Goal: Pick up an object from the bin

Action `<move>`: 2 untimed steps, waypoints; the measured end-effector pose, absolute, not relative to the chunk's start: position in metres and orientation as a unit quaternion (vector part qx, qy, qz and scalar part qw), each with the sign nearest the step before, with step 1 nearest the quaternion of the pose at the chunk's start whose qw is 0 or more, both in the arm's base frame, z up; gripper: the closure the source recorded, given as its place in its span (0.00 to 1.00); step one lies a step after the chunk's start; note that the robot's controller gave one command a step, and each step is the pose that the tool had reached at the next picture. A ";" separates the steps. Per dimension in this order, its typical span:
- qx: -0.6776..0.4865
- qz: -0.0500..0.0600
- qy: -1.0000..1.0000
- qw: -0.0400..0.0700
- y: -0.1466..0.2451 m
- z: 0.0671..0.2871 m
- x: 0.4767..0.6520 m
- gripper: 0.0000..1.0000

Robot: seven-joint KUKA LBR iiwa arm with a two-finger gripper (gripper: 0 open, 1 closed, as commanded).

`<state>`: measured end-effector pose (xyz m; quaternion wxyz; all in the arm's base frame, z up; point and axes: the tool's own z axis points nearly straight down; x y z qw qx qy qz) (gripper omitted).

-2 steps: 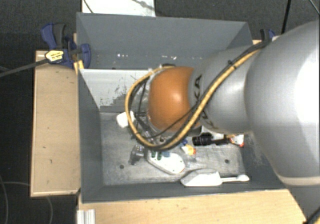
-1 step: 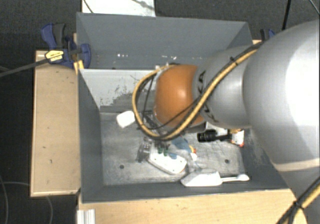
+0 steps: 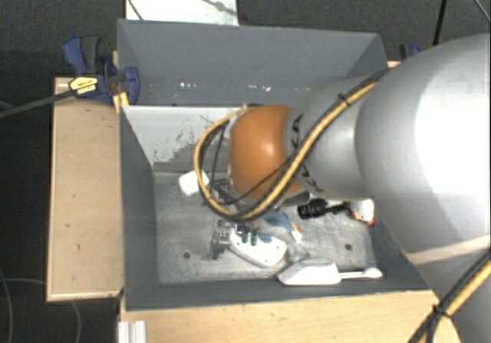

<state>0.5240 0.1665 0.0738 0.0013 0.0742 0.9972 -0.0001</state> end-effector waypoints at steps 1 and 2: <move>0.063 0.001 0.998 0.000 0.184 0.072 0.562 0.00; 0.063 0.003 0.998 -0.001 0.164 0.072 0.564 0.00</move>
Offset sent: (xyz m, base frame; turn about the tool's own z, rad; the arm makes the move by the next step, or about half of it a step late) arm 0.0327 -0.0279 -0.0038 -0.0141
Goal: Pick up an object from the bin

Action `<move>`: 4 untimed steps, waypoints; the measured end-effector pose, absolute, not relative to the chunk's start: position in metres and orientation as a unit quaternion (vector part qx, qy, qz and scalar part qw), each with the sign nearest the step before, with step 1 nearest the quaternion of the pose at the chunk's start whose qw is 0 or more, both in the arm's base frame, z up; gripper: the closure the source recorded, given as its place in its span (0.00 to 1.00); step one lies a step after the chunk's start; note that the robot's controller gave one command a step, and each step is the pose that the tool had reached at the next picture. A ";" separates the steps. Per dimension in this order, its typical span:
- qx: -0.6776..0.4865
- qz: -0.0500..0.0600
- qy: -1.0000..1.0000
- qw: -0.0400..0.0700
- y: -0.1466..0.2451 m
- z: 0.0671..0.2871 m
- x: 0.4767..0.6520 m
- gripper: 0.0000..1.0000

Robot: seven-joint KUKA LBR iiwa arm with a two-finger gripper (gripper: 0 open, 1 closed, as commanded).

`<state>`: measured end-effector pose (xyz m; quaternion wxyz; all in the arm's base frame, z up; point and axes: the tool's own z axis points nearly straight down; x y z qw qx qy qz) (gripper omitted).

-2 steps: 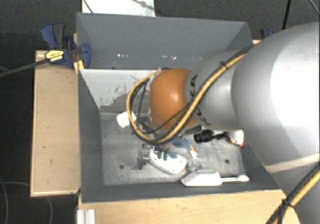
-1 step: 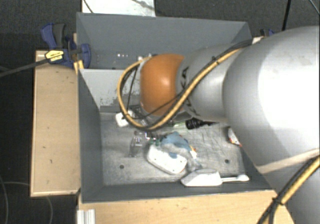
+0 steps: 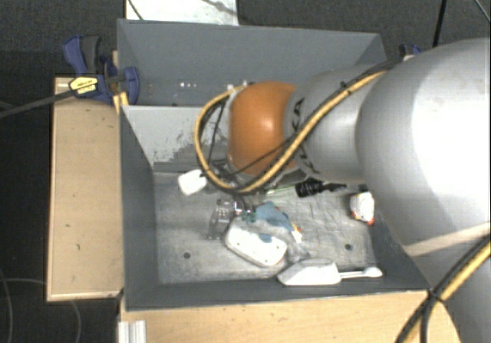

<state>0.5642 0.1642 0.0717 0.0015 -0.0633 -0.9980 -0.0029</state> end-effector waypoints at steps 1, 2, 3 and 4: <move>-0.059 -0.003 -0.998 -0.004 0.124 0.073 0.560 0.00; -0.100 -0.001 -0.995 -0.001 0.154 0.093 0.536 1.00; -0.100 -0.001 -0.995 -0.001 0.153 0.093 0.536 1.00; -0.100 0.001 -0.995 0.002 0.154 0.106 0.527 1.00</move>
Offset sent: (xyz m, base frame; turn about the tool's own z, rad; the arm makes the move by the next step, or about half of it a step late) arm -0.0291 -0.0110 0.0213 0.0726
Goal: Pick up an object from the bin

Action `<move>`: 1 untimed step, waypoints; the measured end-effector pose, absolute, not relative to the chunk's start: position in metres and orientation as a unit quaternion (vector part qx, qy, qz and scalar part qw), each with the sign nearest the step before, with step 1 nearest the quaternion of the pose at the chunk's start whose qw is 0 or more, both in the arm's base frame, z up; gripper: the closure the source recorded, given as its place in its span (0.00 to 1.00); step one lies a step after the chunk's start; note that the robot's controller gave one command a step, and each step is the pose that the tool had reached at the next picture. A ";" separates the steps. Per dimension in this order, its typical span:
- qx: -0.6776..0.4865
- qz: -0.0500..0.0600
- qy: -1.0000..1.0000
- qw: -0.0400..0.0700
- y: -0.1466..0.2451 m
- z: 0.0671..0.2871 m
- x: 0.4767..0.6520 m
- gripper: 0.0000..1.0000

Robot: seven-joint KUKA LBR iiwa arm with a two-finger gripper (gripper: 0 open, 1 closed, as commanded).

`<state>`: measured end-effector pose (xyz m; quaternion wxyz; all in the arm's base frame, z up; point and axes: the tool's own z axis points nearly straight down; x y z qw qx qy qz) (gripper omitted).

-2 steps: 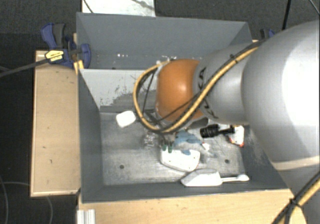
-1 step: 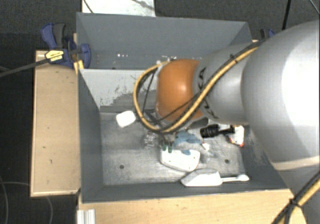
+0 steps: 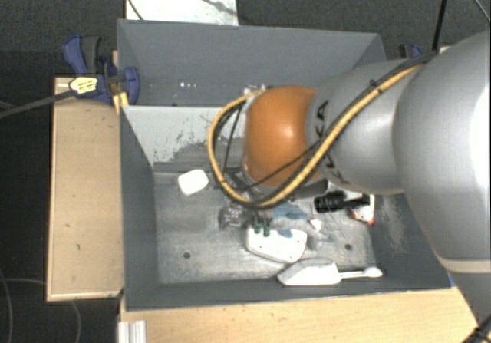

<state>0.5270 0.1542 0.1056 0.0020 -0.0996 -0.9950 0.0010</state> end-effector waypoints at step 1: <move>-0.100 0.001 -0.995 0.002 0.154 0.106 0.527 1.00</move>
Offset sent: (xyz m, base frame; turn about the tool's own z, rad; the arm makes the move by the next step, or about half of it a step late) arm -0.0484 -0.0246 0.0551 -0.0146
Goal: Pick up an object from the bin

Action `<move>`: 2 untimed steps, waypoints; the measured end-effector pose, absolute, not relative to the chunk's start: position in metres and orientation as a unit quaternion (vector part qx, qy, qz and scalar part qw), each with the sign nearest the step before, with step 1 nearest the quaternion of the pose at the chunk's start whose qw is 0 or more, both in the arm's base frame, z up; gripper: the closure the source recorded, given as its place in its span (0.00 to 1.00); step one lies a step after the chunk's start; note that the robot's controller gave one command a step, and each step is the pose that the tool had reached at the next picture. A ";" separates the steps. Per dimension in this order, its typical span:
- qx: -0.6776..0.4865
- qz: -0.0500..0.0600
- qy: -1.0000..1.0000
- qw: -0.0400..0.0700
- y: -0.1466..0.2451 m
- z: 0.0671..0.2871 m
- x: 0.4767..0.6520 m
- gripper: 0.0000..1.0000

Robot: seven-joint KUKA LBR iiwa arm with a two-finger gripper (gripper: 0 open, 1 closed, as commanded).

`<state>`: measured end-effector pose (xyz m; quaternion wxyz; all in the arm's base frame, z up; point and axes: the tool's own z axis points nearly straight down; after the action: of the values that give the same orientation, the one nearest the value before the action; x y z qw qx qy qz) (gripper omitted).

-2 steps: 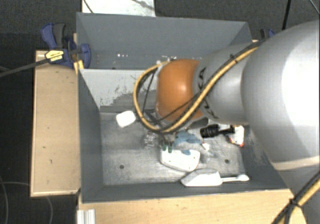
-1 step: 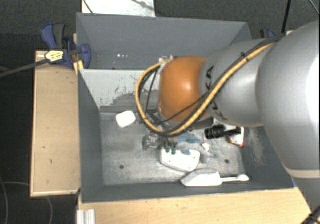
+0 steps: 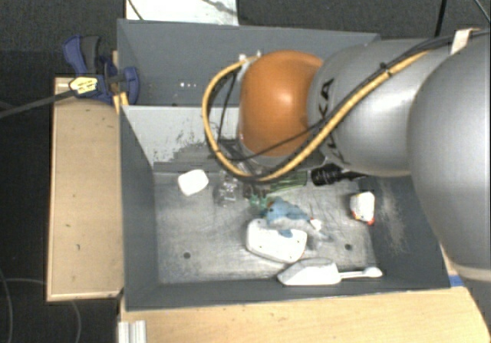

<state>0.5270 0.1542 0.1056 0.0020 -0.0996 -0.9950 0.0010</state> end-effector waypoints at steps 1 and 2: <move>-0.100 0.002 -0.995 0.003 0.150 0.166 0.504 1.00; -0.102 0.000 -0.995 0.000 0.166 0.170 0.525 1.00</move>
Offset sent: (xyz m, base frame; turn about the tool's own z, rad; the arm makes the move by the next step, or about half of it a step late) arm 0.0280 0.0347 0.0694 0.0207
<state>0.5251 0.1657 0.1699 -0.0003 -0.1018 -0.9948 -0.0001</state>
